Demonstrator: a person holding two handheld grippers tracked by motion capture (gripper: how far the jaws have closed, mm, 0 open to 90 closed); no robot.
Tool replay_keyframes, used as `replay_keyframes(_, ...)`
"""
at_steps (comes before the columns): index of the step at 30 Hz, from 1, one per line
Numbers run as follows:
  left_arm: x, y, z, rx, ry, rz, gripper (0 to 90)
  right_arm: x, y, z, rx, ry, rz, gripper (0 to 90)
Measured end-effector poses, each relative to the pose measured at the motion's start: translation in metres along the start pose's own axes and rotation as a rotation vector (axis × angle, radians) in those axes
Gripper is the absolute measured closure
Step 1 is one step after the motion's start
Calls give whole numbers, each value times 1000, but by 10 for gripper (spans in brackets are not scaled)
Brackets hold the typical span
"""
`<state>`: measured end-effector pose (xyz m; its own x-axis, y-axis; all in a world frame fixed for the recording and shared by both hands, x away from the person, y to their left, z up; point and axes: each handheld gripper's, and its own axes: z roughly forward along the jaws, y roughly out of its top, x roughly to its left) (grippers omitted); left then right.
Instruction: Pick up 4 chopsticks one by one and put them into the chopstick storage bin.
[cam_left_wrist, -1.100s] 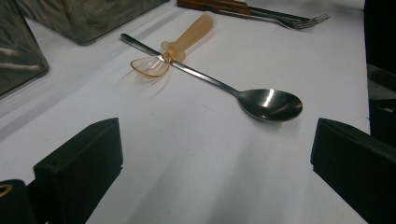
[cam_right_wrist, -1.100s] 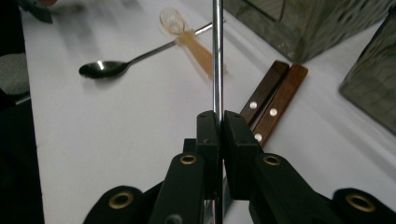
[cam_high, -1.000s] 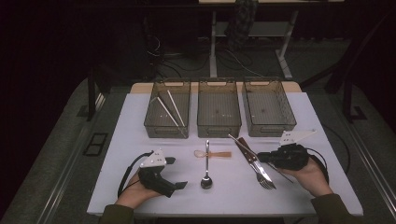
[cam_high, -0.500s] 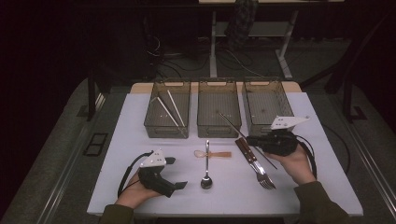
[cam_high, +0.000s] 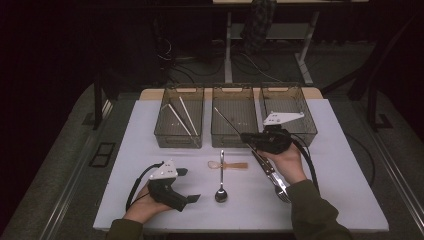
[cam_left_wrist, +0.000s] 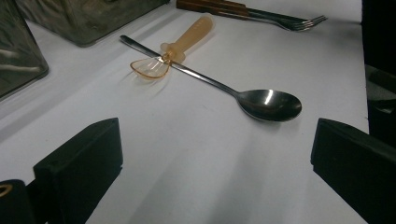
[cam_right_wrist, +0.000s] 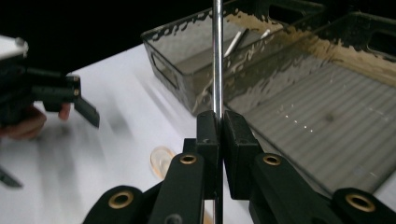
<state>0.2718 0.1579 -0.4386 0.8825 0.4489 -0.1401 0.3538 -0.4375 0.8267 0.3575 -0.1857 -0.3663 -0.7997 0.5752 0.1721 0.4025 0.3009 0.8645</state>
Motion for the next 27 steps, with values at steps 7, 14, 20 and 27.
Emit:
replay_keyframes(7, 0, 0, 1, 2, -2, 4, 9, 1, 21, 18, -31, -20, 18, 853)
replay_keyframes(14, -1, 0, 2, 2, -8, 2, 9, 2, 43, 37, -67, -50, 32, 853)
replay_keyframes(20, -1, 0, 2, 7, -10, 6, 9, 4, 60, 56, -78, -72, 46, 853)
replay_keyframes(27, -1, 0, 2, 4, -13, 6, 9, 5, 78, 77, -104, -90, 64, 854)
